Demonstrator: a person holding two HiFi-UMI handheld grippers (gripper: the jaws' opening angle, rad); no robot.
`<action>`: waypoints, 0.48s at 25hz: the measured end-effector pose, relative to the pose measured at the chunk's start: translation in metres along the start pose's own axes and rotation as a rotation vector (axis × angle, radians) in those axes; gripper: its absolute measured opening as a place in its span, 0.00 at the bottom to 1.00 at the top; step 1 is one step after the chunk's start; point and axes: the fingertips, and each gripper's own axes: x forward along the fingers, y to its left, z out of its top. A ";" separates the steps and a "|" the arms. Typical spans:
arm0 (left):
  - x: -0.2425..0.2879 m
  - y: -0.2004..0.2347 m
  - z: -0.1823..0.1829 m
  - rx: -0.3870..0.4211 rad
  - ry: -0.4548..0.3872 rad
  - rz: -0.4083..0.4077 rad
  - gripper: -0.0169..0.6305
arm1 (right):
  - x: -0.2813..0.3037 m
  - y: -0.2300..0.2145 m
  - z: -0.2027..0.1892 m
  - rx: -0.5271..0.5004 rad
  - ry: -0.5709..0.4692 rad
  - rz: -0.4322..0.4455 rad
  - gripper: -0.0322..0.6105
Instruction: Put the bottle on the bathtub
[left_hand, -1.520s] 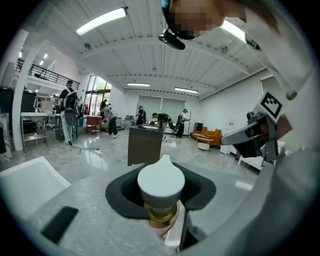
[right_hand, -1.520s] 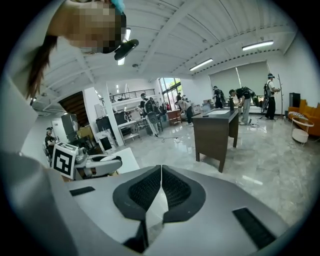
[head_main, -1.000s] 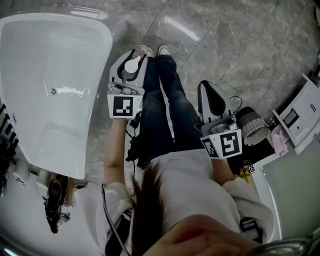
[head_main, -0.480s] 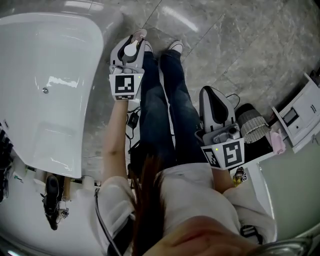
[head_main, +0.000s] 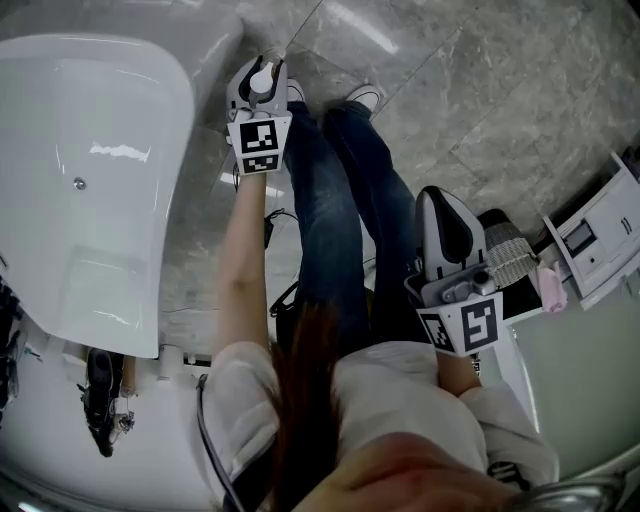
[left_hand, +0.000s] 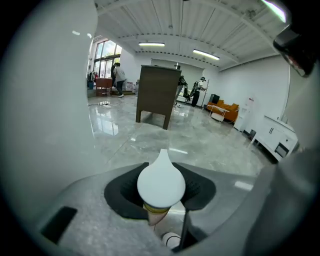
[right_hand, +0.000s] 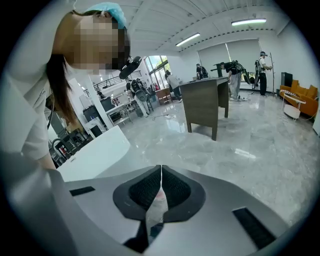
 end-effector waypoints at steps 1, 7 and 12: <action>0.008 0.002 -0.007 -0.010 0.005 0.004 0.24 | 0.004 -0.005 -0.001 -0.006 -0.001 -0.008 0.07; 0.050 0.014 -0.044 -0.049 0.021 0.037 0.24 | 0.030 -0.029 -0.005 -0.022 -0.026 -0.034 0.07; 0.087 0.020 -0.078 -0.072 0.051 0.073 0.24 | 0.049 -0.050 -0.021 -0.026 -0.026 -0.051 0.07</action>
